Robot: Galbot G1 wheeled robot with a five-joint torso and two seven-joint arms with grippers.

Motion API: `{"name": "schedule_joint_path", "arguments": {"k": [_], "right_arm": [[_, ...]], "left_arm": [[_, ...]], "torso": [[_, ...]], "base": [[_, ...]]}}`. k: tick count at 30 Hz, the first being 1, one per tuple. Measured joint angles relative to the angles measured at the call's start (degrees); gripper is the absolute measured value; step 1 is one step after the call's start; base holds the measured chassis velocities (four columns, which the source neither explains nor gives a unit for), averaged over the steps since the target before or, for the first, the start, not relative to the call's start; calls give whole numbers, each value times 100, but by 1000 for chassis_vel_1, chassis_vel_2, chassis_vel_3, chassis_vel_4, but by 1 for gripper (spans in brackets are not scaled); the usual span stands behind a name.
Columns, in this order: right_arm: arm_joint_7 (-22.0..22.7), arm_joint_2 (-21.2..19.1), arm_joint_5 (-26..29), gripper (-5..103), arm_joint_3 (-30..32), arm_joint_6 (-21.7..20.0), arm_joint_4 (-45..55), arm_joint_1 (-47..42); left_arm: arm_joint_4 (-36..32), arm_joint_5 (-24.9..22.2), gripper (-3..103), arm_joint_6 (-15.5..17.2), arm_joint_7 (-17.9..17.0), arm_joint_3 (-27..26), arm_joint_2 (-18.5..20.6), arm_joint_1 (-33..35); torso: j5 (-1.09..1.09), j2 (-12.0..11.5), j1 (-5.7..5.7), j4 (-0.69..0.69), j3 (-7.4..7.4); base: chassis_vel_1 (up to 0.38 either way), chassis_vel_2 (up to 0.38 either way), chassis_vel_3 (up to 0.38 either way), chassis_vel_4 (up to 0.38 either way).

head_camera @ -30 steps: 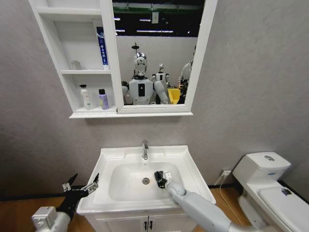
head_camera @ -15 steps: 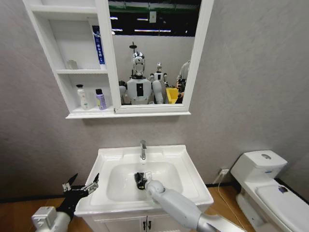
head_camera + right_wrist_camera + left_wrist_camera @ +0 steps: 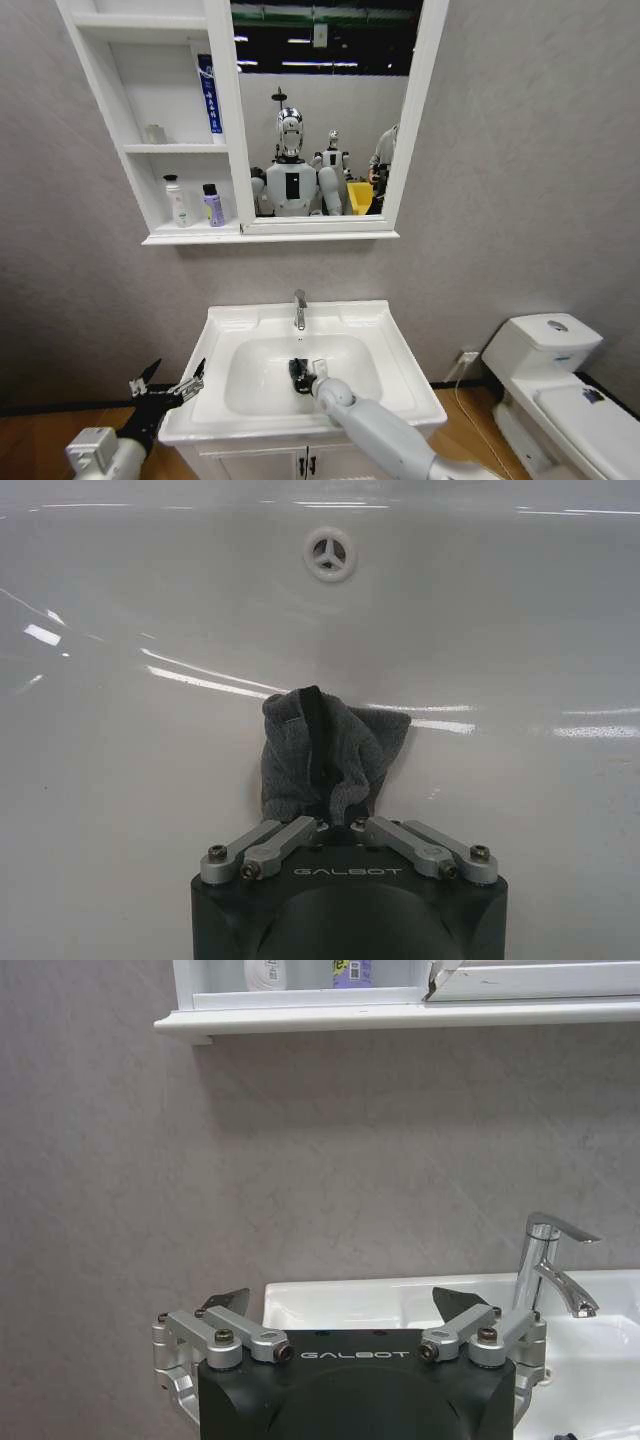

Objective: Move facial cleanser and shampoo from washbasin to cabinet, then wipe washbasin with towel.

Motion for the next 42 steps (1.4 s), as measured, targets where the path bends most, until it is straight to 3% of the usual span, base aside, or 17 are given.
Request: {"name": "schedule_joint_path", "arguments": {"k": [4,15,22,31,32,35,36,38,42], "right_arm": [[56,131,-1,4,-82,-14,-38,51],[89,1348,77,4,-669,249,-582,404],[8,1334,34,4,-598,323,-462,339],[82,59,-78,4,116,145,336,-213],[82,59,-78,4,116,145,336,-213],[-155,-550,-516,4,356,172,480,-303],[-155,-550,-516,4,356,172,480,-303],[-227,-998,-651,4,477,165,590,-309],[-274,-1478,-744,4,633,163,786,-363]], "left_arm": [[0,0,100,0,0,0,0,0],[0,0,100,0,-1,0,0,-1],[0,0,100,0,-1,0,0,0],[0,0,100,0,-2,0,0,0],[0,0,100,0,-2,0,0,0],[0,0,100,0,-2,0,0,0],[0,0,100,0,-2,0,0,0],[0,0,100,0,-2,0,0,0],[0,0,100,0,-1,0,0,0]], "torso": [[-5,0,0,-6,0],[0,-2,1,1,1],[4,-2,1,3,1],[4,-1,1,0,0],[4,-1,1,0,0],[5,-1,0,1,0],[5,-1,0,1,0],[3,0,0,1,-1],[8,1,-1,6,-2]], "base": [[0,0,0,0],[-5,-1,-1,-2],[0,0,0,0],[0,0,0,0],[0,0,0,0],[0,0,0,0],[0,0,0,0],[0,0,0,0],[0,0,0,0]]}}
